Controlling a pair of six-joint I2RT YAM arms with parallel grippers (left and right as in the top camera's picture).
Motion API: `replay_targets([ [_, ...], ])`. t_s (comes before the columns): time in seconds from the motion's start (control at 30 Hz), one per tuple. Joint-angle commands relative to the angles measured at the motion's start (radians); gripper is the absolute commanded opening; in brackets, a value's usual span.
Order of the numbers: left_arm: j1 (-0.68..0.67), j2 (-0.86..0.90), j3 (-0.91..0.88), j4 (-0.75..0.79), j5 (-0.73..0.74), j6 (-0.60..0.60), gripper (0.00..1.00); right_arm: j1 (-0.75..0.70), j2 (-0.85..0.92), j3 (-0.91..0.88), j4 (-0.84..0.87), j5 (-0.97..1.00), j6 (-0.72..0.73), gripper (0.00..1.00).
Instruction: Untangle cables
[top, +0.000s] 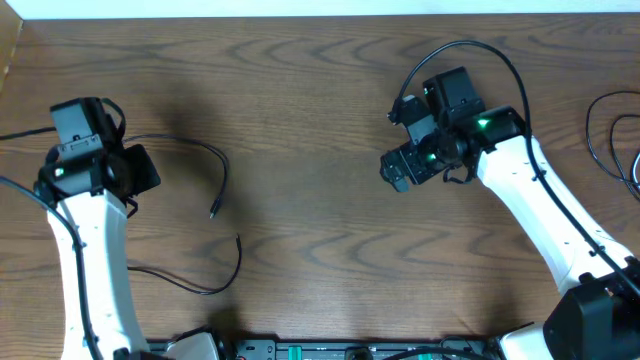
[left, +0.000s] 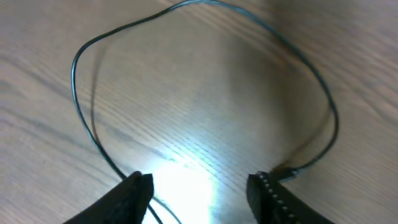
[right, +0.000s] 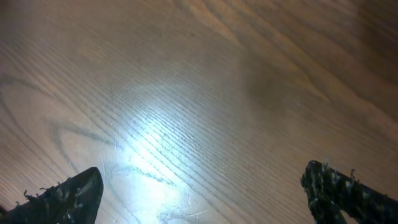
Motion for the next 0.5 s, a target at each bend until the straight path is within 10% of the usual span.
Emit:
replay_targets([
  [0.0, 0.030, 0.038, 0.009, -0.006, -0.042, -0.001, 0.58, 0.006, 0.010, -0.005, -0.013, 0.014, -0.015, 0.99],
  [0.47, 0.348, 0.232, 0.008, 0.022, 0.106, -0.018, 0.54, 0.006, 0.010, -0.016, -0.078, 0.022, -0.014, 0.99],
])
